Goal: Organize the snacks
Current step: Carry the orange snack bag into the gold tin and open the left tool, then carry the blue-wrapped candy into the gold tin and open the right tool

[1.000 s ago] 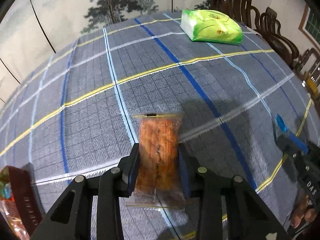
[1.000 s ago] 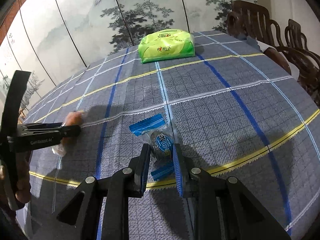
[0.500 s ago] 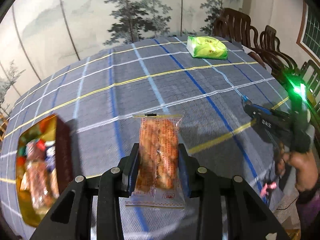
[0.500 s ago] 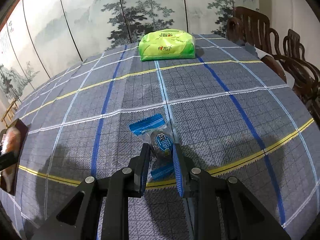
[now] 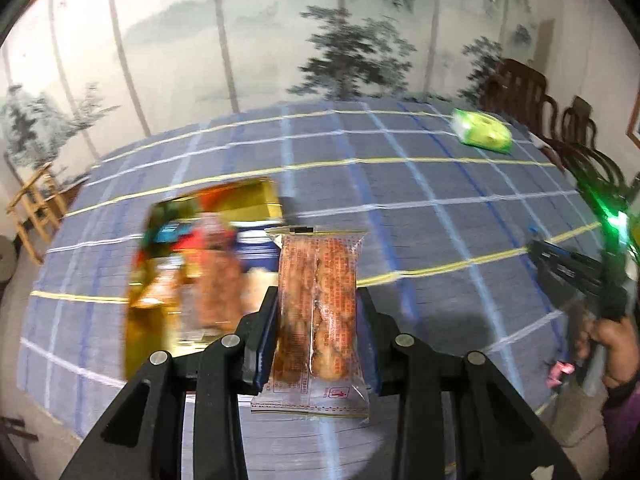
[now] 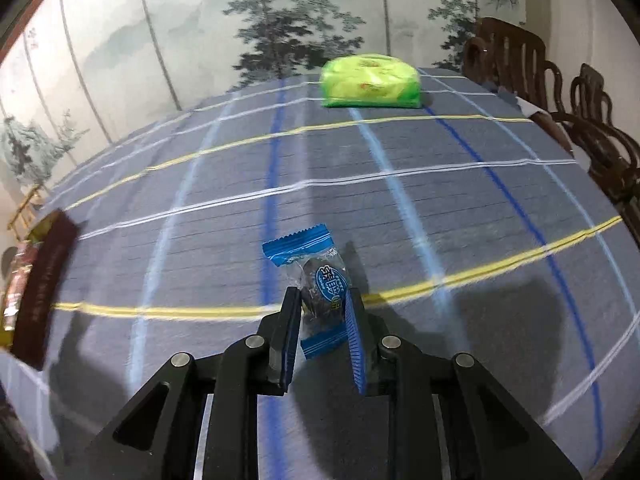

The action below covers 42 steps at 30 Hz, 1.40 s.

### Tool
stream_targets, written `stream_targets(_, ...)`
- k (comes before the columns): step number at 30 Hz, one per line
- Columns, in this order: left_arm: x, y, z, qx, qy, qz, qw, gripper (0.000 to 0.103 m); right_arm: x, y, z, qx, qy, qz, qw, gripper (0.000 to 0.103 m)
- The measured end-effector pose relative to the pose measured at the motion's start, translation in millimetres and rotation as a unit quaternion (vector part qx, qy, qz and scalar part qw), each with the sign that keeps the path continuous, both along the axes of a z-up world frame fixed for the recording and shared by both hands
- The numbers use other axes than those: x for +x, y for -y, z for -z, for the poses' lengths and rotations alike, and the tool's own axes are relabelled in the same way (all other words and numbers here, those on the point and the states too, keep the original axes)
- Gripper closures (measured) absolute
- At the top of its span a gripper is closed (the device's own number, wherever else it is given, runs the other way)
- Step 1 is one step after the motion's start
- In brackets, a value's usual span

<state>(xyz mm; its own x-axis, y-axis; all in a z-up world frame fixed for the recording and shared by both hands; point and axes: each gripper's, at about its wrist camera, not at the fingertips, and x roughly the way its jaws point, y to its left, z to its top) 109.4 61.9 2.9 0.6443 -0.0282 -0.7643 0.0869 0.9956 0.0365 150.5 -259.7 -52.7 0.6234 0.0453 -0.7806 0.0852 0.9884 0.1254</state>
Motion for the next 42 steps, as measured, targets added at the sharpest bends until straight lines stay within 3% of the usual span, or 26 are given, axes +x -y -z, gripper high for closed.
stream_targets(4, 1, -49, 0, 0.009, 0.009, -0.036, 0.9993, 0.07, -20, -30, -19, 0.016, 0.019, -0.028, 0.999, 0.08)
stream_targets(11, 12, -98, 20, 0.044, 0.008, -0.05, 0.9977, 0.07, -43, -75, -51, 0.027, 0.047, -0.076, 0.996, 0.08)
stream_targets(20, 17, -114, 44, 0.04, -0.003, -0.052, 0.9979, 0.07, -56, -118, -87, 0.028, 0.072, -0.125, 0.989, 0.08)
stream_targets(29, 24, -120, 57, 0.026, -0.006, -0.056, 0.9981, 0.069, -63, -152, -102, 0.027, 0.082, -0.159, 0.983, 0.08)
stream_targets(33, 26, -119, 57, 0.03, -0.003, -0.058, 0.9978, 0.056, -64, -164, -103, 0.024, 0.081, -0.171, 0.982, 0.08)
stream_targets(35, 22, -119, 53, 0.03, 0.005, -0.061, 0.9977, 0.04, -64, -171, -104, 0.025, 0.08, -0.177, 0.981, 0.08)
stream_targets(40, 6, -121, 34, 0.041, 0.039, -0.081, 0.9951, 0.019, -61, -194, -109, 0.025, 0.081, -0.202, 0.976, 0.08)
stream_targets(42, -2, -123, 27, 0.036, 0.047, -0.086, 0.9945, 0.015, -60, -207, -112, 0.03, 0.081, -0.219, 0.972, 0.08)
